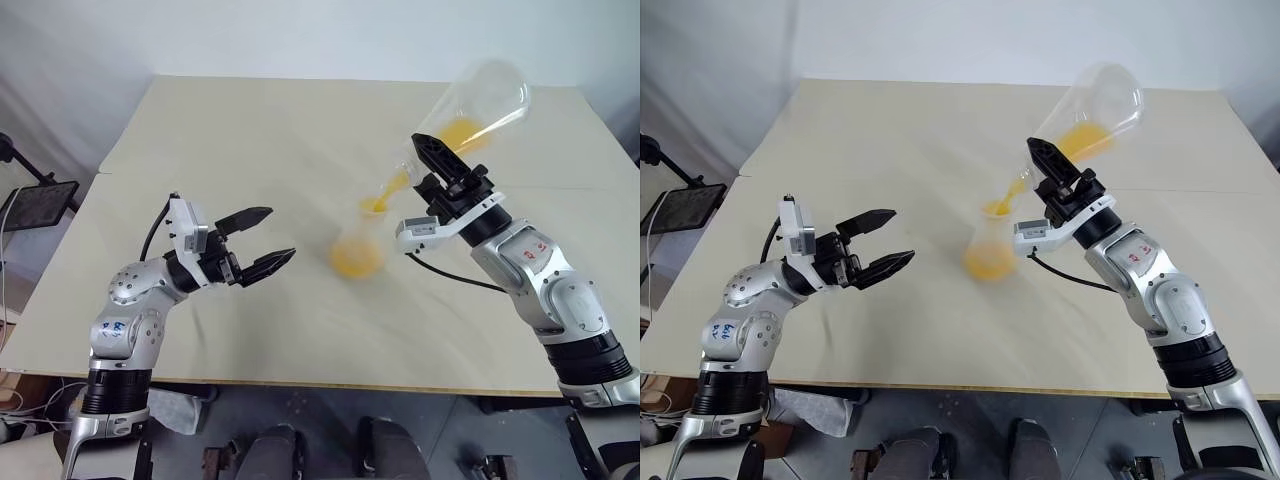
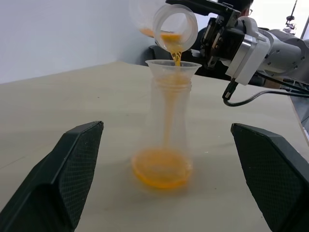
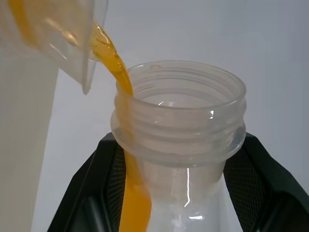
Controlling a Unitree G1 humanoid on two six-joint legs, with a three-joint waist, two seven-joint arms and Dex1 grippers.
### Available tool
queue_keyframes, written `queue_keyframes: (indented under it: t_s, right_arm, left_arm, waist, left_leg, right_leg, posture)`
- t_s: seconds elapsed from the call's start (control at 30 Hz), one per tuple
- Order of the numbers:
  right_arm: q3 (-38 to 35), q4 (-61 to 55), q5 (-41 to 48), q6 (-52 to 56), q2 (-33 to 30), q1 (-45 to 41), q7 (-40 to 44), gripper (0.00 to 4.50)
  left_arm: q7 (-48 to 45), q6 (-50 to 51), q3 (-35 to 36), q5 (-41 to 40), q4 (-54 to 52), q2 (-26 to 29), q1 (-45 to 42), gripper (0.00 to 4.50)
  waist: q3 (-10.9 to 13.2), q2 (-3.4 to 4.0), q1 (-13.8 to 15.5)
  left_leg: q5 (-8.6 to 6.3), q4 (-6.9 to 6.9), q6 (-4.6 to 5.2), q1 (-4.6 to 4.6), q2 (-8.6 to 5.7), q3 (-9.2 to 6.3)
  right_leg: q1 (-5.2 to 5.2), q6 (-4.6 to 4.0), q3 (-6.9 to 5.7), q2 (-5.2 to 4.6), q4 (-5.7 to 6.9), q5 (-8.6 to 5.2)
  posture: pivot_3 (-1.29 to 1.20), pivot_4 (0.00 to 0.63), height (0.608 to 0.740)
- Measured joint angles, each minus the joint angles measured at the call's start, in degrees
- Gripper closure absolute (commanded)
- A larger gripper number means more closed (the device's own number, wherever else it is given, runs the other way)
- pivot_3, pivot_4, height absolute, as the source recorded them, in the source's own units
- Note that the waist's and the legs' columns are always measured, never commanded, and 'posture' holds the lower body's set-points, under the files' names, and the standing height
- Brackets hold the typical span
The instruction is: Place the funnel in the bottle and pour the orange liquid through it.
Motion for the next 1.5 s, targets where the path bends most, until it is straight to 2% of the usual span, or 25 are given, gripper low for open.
queue_keyframes:
  t_s: [1.5]
  right_arm:
    - [0.0,0.1,-0.7,-1.3,-1.7,-2.3,0.9,2.08]
  left_arm:
    - [0.5,-0.2,0.0,0.0,-0.1,-1.4,0.0,0.00]
  waist:
    - [0.0,0.00,0.0]
  left_leg:
    - [0.00,-0.01,-0.01,-0.01,0.01,0.00]
  right_leg:
    - [0.02,0.00,0.00,0.01,-0.06,0.00]
  posture:
    - [0.00,0.150,0.740]
